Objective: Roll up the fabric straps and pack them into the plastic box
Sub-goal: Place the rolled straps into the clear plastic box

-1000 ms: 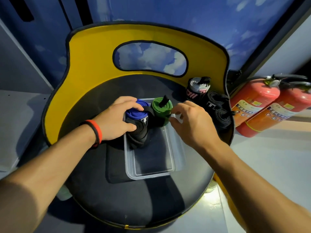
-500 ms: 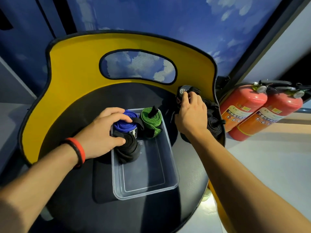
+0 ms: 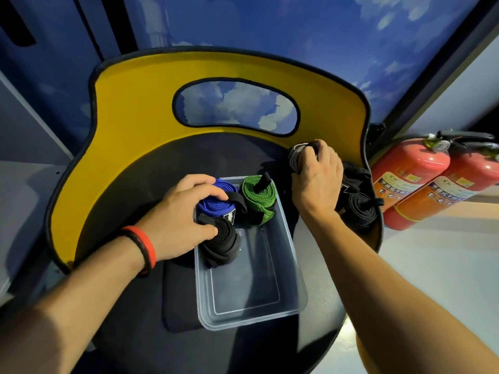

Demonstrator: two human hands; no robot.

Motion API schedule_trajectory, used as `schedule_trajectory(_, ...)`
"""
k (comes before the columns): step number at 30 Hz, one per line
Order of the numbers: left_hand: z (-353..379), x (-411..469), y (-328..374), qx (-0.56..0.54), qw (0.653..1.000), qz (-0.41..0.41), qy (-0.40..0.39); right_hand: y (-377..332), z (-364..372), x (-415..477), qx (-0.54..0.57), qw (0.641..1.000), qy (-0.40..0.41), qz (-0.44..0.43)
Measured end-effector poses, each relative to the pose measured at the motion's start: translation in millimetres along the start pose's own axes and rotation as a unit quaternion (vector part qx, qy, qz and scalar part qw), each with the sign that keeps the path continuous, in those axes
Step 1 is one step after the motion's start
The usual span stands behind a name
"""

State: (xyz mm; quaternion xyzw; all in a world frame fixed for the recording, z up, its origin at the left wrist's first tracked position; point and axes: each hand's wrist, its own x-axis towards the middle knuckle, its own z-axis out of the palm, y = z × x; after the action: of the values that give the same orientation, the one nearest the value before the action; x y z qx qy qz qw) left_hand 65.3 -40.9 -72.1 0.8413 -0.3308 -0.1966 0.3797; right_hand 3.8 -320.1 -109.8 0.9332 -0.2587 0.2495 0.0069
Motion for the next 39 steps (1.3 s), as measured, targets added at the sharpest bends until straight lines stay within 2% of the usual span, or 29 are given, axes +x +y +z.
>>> schedule_trajectory(3,0.1,0.8,2.8,0.006,1.0,-0.001,0.001,-0.4,-7.9,-2.3,0.016,0.999,0.005,-0.037)
schedule_trajectory(10,1.3,-0.1,7.7,0.031,0.999,-0.003,0.015,-9.7,-63.3,-14.0,0.175,0.978,0.022,-0.109)
schedule_trajectory(13,1.0,-0.4,9.8,0.041,0.999,-0.005,0.014,-11.7,-98.3,-22.6,0.306,0.942,0.027,-0.134)
schedule_trajectory(17,0.2,-1.7,12.2,0.045,0.999,-0.019,0.005,-17.6,-130.5,-50.6,0.402,0.904,-0.05,-0.135)
schedule_trajectory(21,3.9,-3.8,14.3,0.04,0.999,-0.025,0.013,-14.3,-135.1,-63.0,0.392,0.889,-0.172,-0.163)
schedule_trajectory(24,5.9,-5.1,16.1,0.042,0.999,-0.02,0.019,-9.4,-128.6,-67.5,0.332,0.887,-0.257,-0.193)
schedule_trajectory(31,2.8,-1.5,17.2,0.054,0.998,-0.026,0.011,-18.1,-109.6,-69.1,0.243,0.905,-0.256,-0.238)
schedule_trajectory(36,6.5,-1.1,15.2,0.05,0.998,-0.022,0.02,-17.2,-107.2,-70.1,0.233,0.891,-0.282,-0.268)
schedule_trajectory(39,6.2,-1.2,15.1,0.057,0.998,-0.019,0.02,-20.5,-102.2,-75.3,0.209,0.901,-0.264,-0.273)
